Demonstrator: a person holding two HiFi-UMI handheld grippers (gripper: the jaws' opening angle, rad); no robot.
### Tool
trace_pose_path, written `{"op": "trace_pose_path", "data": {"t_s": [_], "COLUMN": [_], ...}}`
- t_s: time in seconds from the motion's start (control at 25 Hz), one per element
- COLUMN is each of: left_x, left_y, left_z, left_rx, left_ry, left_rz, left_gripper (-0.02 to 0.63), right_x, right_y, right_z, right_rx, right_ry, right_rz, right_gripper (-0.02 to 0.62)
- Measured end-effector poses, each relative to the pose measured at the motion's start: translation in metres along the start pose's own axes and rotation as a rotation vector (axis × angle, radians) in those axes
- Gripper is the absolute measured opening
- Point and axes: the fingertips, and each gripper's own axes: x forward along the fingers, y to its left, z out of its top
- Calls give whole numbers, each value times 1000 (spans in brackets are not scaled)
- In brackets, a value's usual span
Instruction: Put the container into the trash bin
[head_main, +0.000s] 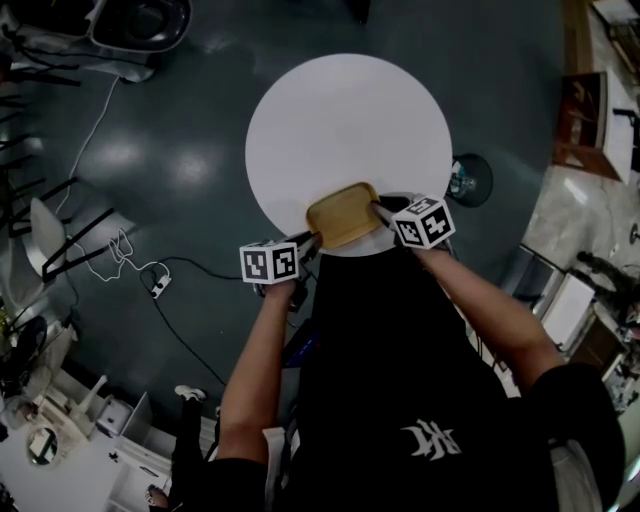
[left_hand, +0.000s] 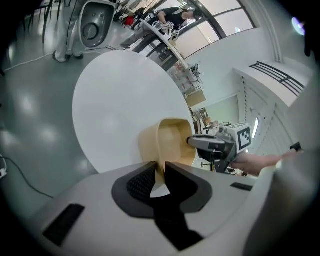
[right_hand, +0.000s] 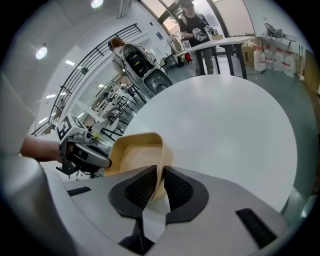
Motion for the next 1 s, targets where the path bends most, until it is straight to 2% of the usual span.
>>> {"op": "trace_pose_path", "data": {"t_s": [0.16,0.4,0.68,1.0], "left_x": [1,1,0,4], "left_y": [-3,-6,-13,-38], "left_z": [-5,5,27,45], "left_rx": [-35,-21,39,148], "left_ry": [32,68,108,184], "left_rz": [-18,-45,-76,-128], "left_gripper": [52,48,44,44], "right_x": [-4,-10,-27,-53], "right_y": [-2,-5,-7,-14], "right_z": [-1,4,15,6], "right_rx": [29,102,185,314], "right_ry": [16,2,-54,-143], "right_rz": [4,-6,-43,-94], "right_gripper": [64,60,60,60]}}
